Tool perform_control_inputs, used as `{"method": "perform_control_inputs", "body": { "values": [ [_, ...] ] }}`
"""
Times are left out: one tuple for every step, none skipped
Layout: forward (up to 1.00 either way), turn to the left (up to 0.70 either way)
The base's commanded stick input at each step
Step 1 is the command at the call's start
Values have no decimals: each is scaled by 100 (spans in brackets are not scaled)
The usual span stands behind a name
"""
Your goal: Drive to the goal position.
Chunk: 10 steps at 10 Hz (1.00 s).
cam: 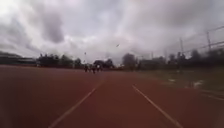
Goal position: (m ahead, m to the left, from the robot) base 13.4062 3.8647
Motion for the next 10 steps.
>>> {"method": "perform_control_inputs", "body": {
  "values": [
    [85, 0],
    [85, 0],
    [85, 0],
    [85, 0],
    [85, 0],
    [85, 0],
    [85, 0],
    [85, 0],
    [85, 0],
    [85, 0]
  ]
}}
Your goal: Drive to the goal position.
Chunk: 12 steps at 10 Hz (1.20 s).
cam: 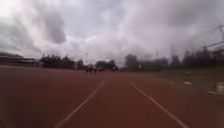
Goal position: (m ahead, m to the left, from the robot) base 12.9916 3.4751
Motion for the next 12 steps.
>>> {"method": "perform_control_inputs", "body": {
  "values": [
    [85, 0],
    [85, 0],
    [85, 0],
    [85, 0],
    [85, 0],
    [85, 0],
    [85, 0],
    [85, -7],
    [85, -24],
    [85, -34],
    [85, -34],
    [85, -20]
  ]
}}
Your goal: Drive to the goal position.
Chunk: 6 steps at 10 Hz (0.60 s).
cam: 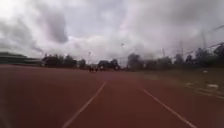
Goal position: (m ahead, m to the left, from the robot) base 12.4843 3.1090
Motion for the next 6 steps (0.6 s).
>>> {"method": "perform_control_inputs", "body": {
  "values": [
    [85, -1],
    [85, 0],
    [85, 0],
    [85, 0],
    [85, 0],
    [85, 0]
  ]
}}
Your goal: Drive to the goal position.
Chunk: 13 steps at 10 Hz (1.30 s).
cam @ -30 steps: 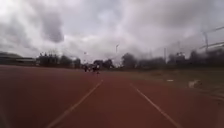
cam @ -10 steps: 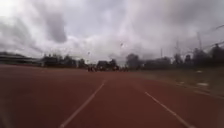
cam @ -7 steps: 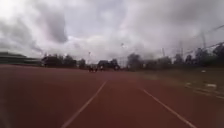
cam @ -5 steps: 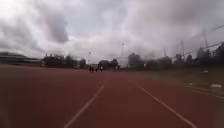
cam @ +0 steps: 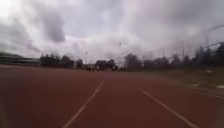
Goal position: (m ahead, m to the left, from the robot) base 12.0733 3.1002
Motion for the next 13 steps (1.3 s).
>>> {"method": "perform_control_inputs", "body": {
  "values": [
    [85, 0],
    [85, 0],
    [85, 0],
    [85, 0],
    [85, 0],
    [85, 0],
    [85, 0],
    [85, 0],
    [85, 0],
    [85, 0],
    [85, 0],
    [85, 0],
    [85, 0]
  ]
}}
